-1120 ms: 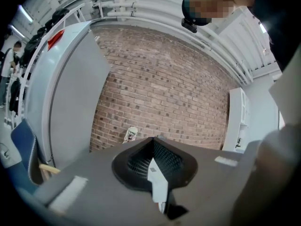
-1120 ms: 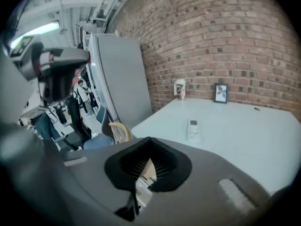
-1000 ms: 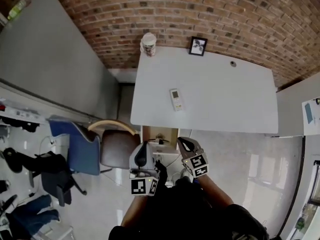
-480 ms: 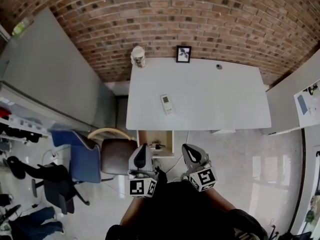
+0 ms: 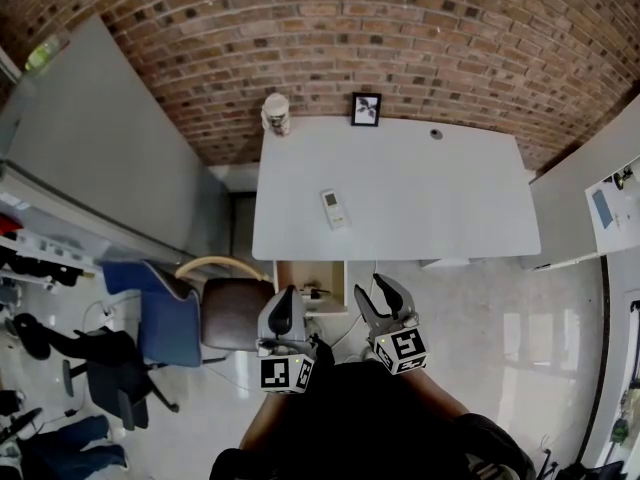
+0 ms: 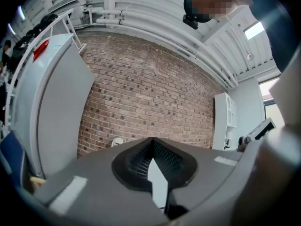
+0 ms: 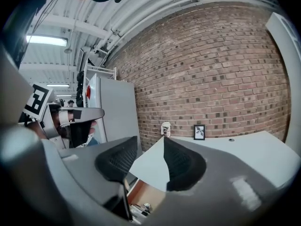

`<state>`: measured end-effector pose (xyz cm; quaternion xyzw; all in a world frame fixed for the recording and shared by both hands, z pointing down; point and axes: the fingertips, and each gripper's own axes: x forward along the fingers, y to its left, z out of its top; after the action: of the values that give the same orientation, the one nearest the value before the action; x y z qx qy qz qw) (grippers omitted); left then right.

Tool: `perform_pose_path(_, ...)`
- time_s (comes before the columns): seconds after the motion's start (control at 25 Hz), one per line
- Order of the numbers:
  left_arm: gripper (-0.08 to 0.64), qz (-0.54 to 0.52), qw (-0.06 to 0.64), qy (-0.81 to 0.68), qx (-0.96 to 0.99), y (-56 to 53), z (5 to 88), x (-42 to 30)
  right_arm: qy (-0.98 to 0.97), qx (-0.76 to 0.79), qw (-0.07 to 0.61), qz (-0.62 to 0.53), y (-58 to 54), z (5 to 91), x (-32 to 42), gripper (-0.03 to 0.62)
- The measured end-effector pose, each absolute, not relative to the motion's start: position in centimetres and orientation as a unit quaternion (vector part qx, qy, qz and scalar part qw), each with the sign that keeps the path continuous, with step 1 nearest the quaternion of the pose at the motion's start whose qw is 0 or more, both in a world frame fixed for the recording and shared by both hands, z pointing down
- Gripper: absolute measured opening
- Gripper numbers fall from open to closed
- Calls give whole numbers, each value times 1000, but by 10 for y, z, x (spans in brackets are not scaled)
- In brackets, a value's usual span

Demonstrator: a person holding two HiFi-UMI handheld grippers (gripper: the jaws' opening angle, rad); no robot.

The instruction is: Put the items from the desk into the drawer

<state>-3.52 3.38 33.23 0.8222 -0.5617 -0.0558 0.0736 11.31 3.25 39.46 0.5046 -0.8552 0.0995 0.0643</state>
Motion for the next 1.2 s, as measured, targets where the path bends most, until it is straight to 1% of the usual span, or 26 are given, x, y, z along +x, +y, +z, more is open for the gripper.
perform_pose_path(0.24, 20, -56, 80, -559, 823, 30, 333, -40, -845, 516, 88, 104, 3, 416, 112, 181)
perform_pose_path(0.76, 20, -53, 101, -556, 823, 13, 347, -58, -818, 544, 113, 150, -98, 474, 101, 190)
perform_pose_path(1.2, 20, -43, 118, -556, 822, -14, 367, -73, -794, 555, 182, 172, -164, 551, 100, 190)
